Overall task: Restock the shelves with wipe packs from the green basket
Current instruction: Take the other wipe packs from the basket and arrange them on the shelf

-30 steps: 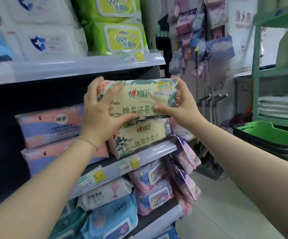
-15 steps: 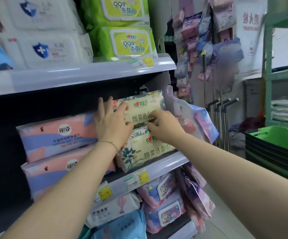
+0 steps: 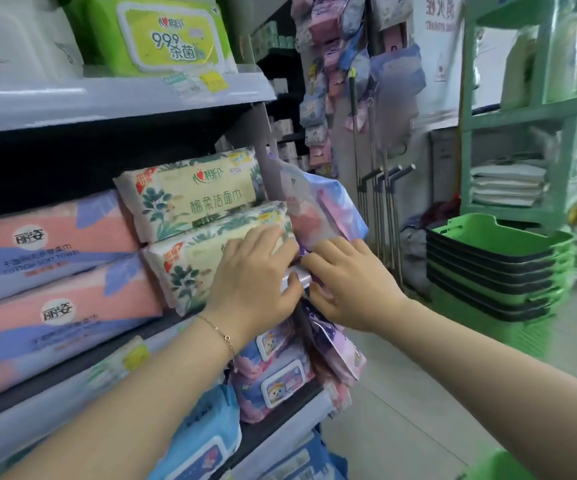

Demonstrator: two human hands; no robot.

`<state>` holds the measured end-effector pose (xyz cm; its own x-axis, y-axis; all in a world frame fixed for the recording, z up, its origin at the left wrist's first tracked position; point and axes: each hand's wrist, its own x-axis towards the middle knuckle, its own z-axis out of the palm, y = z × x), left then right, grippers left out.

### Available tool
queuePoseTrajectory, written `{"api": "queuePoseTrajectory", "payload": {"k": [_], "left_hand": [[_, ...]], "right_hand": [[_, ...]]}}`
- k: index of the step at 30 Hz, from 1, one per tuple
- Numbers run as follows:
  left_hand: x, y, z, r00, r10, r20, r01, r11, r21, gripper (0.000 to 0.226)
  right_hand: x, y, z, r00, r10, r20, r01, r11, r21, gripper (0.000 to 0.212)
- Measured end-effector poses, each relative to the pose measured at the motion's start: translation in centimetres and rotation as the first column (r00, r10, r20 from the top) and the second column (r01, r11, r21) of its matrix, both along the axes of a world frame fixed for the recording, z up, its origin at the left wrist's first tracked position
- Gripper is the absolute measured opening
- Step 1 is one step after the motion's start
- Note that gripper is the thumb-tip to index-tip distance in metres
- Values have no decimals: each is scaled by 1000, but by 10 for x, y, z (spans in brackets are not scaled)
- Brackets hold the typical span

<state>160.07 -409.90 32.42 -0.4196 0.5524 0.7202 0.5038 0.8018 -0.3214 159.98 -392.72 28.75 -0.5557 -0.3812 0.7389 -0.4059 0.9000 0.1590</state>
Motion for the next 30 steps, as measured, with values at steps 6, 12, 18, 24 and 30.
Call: {"api": "queuePoseTrajectory", "payload": {"k": [6, 12, 18, 24, 30], "left_hand": [[0, 67, -84, 974, -91, 209, 104, 993, -52, 40], [1, 134, -163, 898, -104, 428, 177, 975, -134, 44], [11, 196, -227, 770, -84, 633, 248, 953, -175, 45], [35, 238, -285, 628, -110, 770, 334, 932, -140, 53], [53, 258, -336, 460, -74, 885, 315, 945, -85, 58]], "right_hand": [[32, 69, -67, 955, -198, 219, 182, 979, 92, 29], [62, 134, -135, 845, -367, 388, 362, 928, 90, 29], [97, 194, -197, 708, -463, 534, 505, 860, 76, 29], [126, 228, -255, 579, -484, 656, 585, 807, 79, 35], [151, 243, -312, 458, -465, 757, 634, 769, 88, 38]]}}
